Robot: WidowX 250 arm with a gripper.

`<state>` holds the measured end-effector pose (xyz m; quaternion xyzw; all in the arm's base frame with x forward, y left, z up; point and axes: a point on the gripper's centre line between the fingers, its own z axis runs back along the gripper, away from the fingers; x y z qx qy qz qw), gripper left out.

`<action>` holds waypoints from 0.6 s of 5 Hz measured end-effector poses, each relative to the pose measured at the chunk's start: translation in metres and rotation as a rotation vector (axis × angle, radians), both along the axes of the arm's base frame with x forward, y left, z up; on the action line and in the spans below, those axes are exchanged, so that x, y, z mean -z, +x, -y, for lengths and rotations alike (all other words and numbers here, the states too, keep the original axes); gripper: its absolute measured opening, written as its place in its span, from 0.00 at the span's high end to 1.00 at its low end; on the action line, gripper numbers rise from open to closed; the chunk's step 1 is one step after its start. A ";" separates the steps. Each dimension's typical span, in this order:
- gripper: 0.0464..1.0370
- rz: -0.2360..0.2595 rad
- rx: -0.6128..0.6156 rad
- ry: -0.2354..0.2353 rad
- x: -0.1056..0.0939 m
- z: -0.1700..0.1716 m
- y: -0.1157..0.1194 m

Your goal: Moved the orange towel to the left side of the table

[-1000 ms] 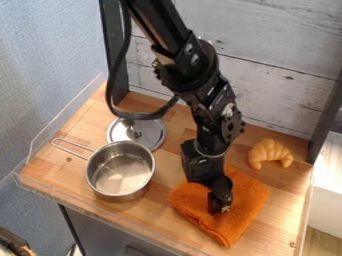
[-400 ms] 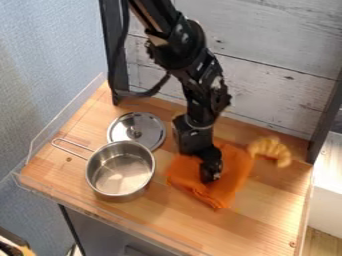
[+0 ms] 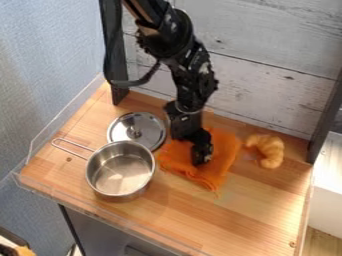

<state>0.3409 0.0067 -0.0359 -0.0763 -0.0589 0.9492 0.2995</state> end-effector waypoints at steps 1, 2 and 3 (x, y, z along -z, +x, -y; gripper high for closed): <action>0.04 0.007 -0.051 0.007 -0.001 -0.017 0.002; 0.04 0.006 -0.085 0.007 -0.001 -0.028 0.001; 0.04 0.005 -0.102 -0.006 -0.001 -0.032 0.000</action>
